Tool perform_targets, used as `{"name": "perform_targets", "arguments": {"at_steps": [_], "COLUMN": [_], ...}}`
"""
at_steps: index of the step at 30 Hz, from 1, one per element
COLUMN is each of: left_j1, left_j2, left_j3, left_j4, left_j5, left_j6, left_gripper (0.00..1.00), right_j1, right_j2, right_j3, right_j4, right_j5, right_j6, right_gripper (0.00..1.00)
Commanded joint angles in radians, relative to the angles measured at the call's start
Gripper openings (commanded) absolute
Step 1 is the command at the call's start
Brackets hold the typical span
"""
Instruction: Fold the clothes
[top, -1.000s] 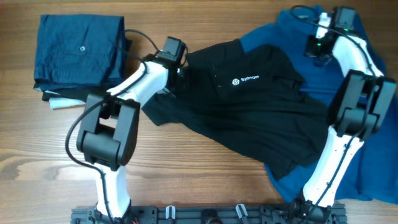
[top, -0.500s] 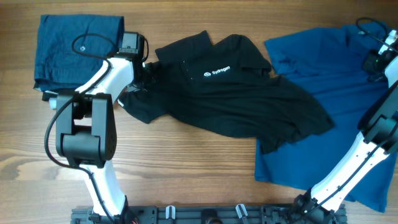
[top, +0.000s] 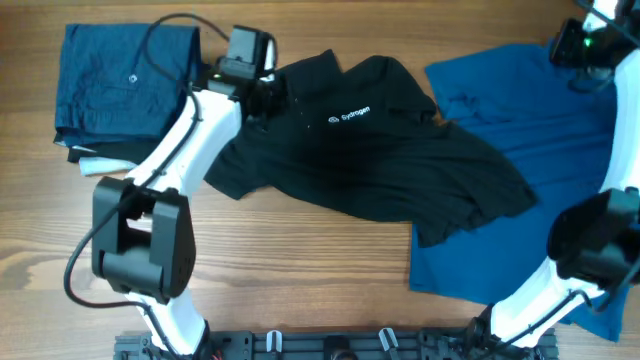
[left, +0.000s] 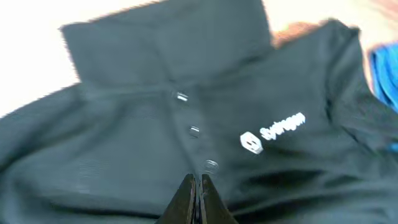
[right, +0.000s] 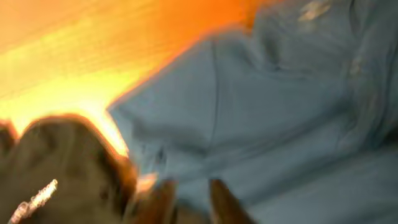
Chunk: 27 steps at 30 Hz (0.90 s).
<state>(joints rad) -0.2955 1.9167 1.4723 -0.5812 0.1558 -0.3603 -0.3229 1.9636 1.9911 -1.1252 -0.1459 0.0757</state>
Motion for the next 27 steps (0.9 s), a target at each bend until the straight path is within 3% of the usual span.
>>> {"name": "perform_targets", "arguments": {"at_steps": [1, 7, 11, 22, 27], "left_j1": [-0.064, -0.095, -0.087, -0.086, -0.085], "left_j2": [0.056, 0.139, 0.166, 0.176, 0.193], "left_j3": [0.0, 0.0, 0.0, 0.0, 0.0], "left_j4": [0.024, 0.056, 0.058, 0.087, 0.088], "left_j5": [0.027, 0.026, 0.026, 0.01, 0.005], "left_j6": [0.009, 0.009, 0.016, 0.016, 0.044], "left_gripper": [0.04, 0.04, 0.04, 0.04, 0.04], "right_j1": [-0.016, -0.082, -0.168, -0.38, -0.43], "right_j2": [0.047, 0.047, 0.047, 0.047, 0.048], "right_j3": [-0.09, -0.312, -0.454, -0.835, -0.883], "right_j4": [-0.135, -0.144, -0.1, 0.165, 0.27], "right_j5": [-0.042, -0.018, 0.107, 0.103, 0.266], "right_j6": [0.15, 0.309, 0.424, 0.474, 0.466], "right_gripper": [0.04, 0.04, 0.04, 0.04, 0.04]}}
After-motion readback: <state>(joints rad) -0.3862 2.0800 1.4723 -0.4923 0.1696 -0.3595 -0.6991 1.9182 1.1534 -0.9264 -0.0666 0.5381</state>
